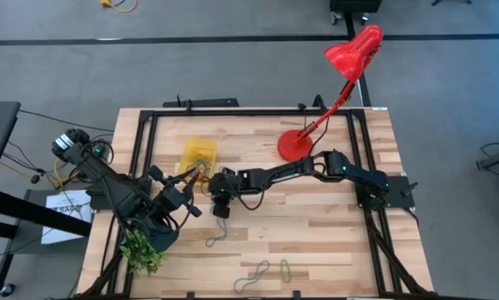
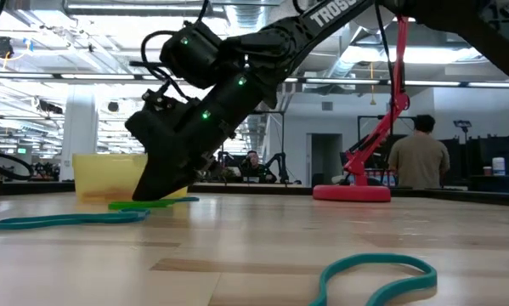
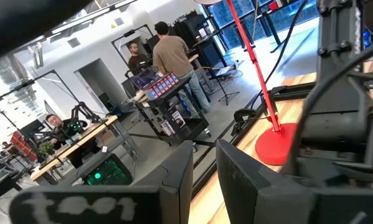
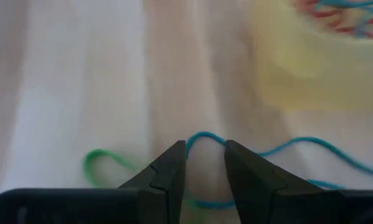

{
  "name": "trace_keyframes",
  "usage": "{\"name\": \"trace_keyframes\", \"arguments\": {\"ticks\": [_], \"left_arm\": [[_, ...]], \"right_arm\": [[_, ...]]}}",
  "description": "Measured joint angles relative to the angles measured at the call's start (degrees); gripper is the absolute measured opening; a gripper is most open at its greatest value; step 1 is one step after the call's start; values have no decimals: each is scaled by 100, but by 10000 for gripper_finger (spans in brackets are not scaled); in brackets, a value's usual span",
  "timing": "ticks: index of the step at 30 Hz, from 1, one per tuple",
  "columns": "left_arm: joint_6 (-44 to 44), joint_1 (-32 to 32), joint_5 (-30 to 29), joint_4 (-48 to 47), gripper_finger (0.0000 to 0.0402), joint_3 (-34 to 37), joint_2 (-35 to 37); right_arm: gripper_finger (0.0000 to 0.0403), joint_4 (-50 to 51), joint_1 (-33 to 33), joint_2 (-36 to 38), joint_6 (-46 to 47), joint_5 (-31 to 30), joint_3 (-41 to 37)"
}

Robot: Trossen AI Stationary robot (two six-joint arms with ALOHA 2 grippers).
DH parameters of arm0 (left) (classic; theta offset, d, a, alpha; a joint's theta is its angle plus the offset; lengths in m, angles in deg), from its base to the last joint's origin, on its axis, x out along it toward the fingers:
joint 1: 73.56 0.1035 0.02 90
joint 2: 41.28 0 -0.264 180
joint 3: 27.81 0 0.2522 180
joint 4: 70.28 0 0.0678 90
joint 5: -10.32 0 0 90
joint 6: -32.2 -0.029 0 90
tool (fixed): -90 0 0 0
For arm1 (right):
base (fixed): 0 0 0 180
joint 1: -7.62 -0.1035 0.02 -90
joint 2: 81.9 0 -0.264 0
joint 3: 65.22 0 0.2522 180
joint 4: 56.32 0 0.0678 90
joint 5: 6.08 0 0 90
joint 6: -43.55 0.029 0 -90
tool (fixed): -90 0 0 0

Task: Pick and place items into bin
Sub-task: Put the blue rubber band into the yellow bin

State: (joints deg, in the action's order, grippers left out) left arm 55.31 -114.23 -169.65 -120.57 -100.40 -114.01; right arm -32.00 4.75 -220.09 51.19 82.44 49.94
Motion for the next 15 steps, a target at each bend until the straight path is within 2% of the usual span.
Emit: {"name": "trace_keyframes", "arguments": {"ticks": [15], "left_arm": [[0,-2,0,0,62,0,0]], "right_arm": [[107,8,-26,15,-15,-55,-78]]}}
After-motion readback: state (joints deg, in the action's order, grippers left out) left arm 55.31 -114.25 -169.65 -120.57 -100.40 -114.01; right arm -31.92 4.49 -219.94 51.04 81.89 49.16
